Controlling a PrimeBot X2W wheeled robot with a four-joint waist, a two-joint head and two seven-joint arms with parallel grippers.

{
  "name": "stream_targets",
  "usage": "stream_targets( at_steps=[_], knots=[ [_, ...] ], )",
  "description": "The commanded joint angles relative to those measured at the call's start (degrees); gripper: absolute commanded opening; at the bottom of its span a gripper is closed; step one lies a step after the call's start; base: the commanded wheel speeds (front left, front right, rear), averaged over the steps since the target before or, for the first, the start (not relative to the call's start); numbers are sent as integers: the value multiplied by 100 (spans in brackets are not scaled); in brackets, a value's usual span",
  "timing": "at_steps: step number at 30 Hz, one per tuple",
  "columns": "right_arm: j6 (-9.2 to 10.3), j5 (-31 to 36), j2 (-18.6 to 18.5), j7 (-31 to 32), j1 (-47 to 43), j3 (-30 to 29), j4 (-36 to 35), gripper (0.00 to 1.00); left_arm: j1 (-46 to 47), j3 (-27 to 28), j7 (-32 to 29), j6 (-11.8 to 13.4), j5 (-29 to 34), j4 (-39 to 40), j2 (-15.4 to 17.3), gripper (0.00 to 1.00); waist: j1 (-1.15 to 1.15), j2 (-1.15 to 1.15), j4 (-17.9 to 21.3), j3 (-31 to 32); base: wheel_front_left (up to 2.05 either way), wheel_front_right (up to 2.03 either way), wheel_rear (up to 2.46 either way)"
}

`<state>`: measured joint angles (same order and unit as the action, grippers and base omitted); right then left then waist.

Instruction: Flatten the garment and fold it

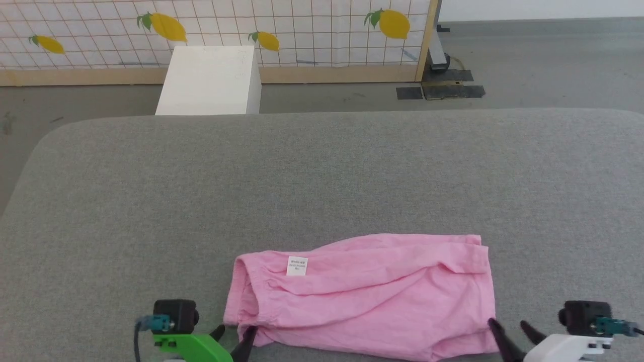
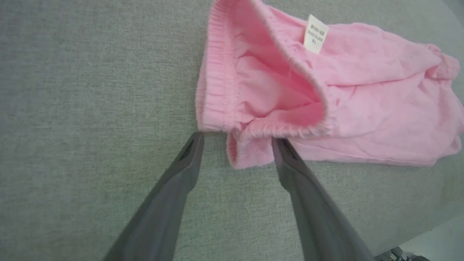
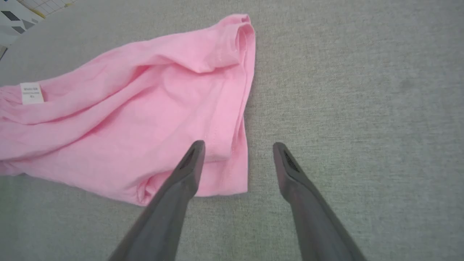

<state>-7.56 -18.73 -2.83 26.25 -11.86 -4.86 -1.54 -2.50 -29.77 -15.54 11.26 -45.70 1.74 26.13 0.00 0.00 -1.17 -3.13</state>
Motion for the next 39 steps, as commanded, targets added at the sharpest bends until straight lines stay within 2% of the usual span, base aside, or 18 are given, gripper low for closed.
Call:
stream_targets(
  at_steps=[1,4,8,13,15,23,30,31,32,33,34,39],
  knots=[
    [8,-22,-5,-172,3,-89,-84,100,-143,88,138,41,-75,91,32,100,0,0,-24,6,0,0,0],
    [8,16,-5,-517,97,-239,-179,100,-231,265,561,39,-10,287,41,100,0,0,-70,0,0,0,0],
    [8,117,-5,-899,312,-333,-86,100,-78,538,1423,77,388,319,55,100,0,0,-174,-14,0,0,0],
    [8,181,-5,-1104,694,-276,316,100,459,709,2629,-38,993,-129,-35,100,0,0,-263,-32,0,0,0],
    [8,165,-5,-1101,854,-240,552,100,703,734,2865,-124,1158,-357,-119,100,0,0,-281,-40,0,0,0],
    [8,242,-5,-644,1521,-127,1713,100,1326,1049,3050,-401,1723,-930,-628,100,0,0,-241,-81,0,0,0],
    [8,253,-5,291,1750,111,2411,100,1262,1413,3052,-621,2094,-1079,-1066,100,0,0,-222,-67,0,0,0],
    [8,236,-5,394,1736,150,2426,82,1248,1456,3053,-648,2121,-1098,-1103,100,0,0,-228,-65,0,0,0],
    [8,183,-5,522,1708,203,2422,45,1226,1505,3053,-681,2158,-1114,-1147,100,0,0,-236,-60,0,0,0],
    [8,132,-5,584,1684,230,2390,25,1204,1541,3053,-708,2184,-1123,-1180,100,0,0,-242,-56,0,0,0],
    [8,98,-5,582,1658,245,2306,0,1175,1584,3053,-735,2221,-1128,-1216,100,0,0,-252,-52,0,0,0],
    [8,249,-5,301,1520,-80,1848,0,1060,1781,3053,-813,2357,-1145,-1312,100,0,0,-260,-11,0,0,0]
  ],
)
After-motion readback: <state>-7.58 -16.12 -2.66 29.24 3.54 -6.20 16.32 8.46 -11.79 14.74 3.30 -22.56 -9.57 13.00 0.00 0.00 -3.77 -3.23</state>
